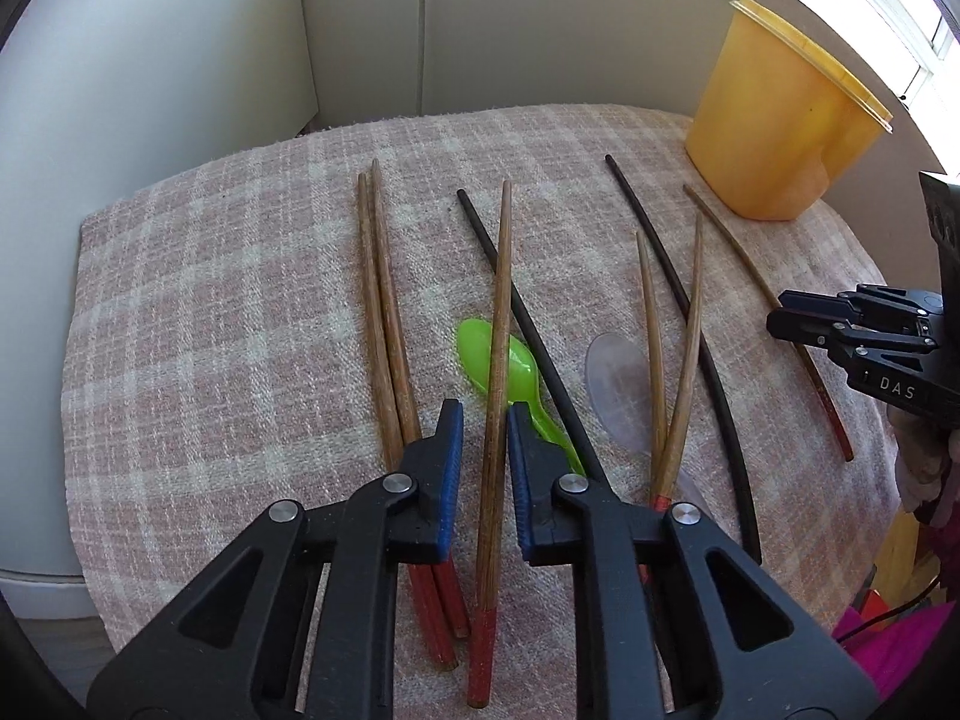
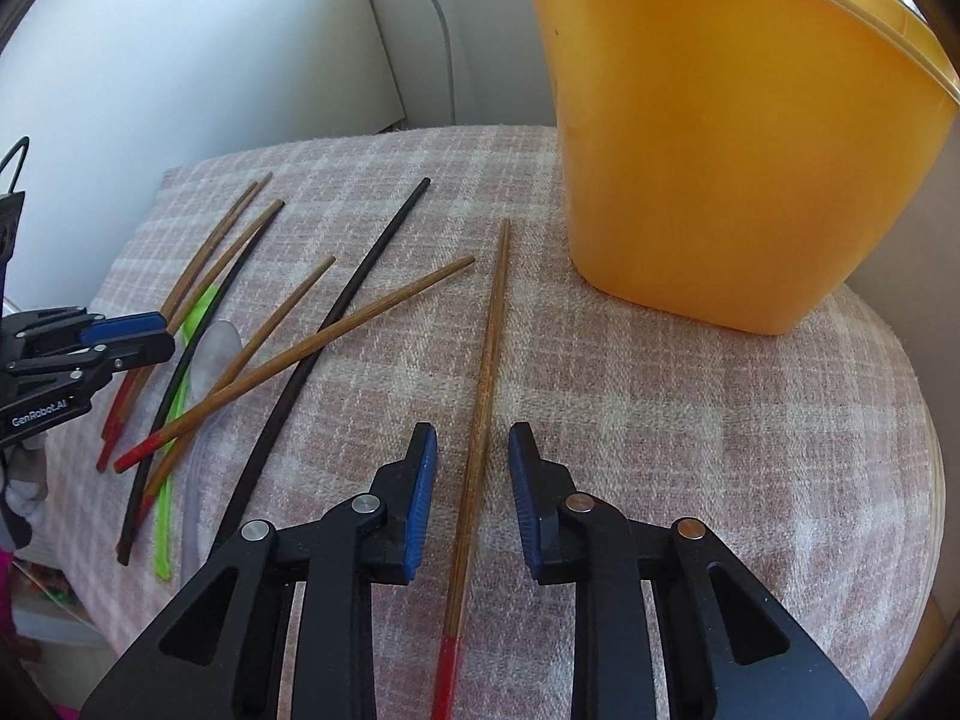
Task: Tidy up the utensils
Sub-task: 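Grasp a red-tipped wooden chopstick with the left tool while the right tool grasps another, then lift both held chopsticks and lower them into the yellow container with both tools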
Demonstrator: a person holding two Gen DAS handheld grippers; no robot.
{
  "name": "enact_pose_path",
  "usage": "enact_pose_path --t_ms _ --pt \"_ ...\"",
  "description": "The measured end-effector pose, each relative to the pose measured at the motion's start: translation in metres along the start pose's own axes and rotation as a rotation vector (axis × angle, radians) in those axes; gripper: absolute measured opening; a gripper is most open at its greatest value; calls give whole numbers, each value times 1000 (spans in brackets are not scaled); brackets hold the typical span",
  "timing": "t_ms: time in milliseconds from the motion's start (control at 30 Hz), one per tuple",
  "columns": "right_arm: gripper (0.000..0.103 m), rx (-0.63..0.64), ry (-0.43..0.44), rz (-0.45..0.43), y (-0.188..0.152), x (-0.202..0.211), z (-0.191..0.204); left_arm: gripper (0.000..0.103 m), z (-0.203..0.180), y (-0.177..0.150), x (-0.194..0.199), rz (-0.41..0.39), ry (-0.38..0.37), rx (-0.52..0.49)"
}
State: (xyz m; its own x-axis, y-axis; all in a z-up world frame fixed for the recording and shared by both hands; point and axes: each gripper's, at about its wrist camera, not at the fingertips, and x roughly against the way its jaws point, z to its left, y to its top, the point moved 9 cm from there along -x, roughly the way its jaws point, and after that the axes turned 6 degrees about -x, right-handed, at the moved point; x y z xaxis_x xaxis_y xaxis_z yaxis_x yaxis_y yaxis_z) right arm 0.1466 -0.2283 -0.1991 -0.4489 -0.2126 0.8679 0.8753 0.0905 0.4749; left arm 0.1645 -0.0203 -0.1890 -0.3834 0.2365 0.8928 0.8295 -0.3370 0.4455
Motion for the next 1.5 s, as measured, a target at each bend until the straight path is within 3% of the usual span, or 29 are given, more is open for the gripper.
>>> enact_pose_path --t_ms 167,500,733,1133,1300,1500 --pt "7 6 2 10 1 -1 0 5 4 -2 -5 -7 -36 37" --pt "5 -23 64 -14 2 16 1 5 13 -8 44 -107 -84 103" --pt "5 -22 112 -92 7 51 8 5 9 6 83 -210 -122 116" --pt "5 -20 158 -301 47 119 7 5 -42 79 144 -434 -208 64" --pt "5 -41 150 -391 72 144 -5 5 -65 111 155 -493 -208 15" --pt "5 -44 114 -486 105 162 -13 5 -87 149 150 -535 -257 27"
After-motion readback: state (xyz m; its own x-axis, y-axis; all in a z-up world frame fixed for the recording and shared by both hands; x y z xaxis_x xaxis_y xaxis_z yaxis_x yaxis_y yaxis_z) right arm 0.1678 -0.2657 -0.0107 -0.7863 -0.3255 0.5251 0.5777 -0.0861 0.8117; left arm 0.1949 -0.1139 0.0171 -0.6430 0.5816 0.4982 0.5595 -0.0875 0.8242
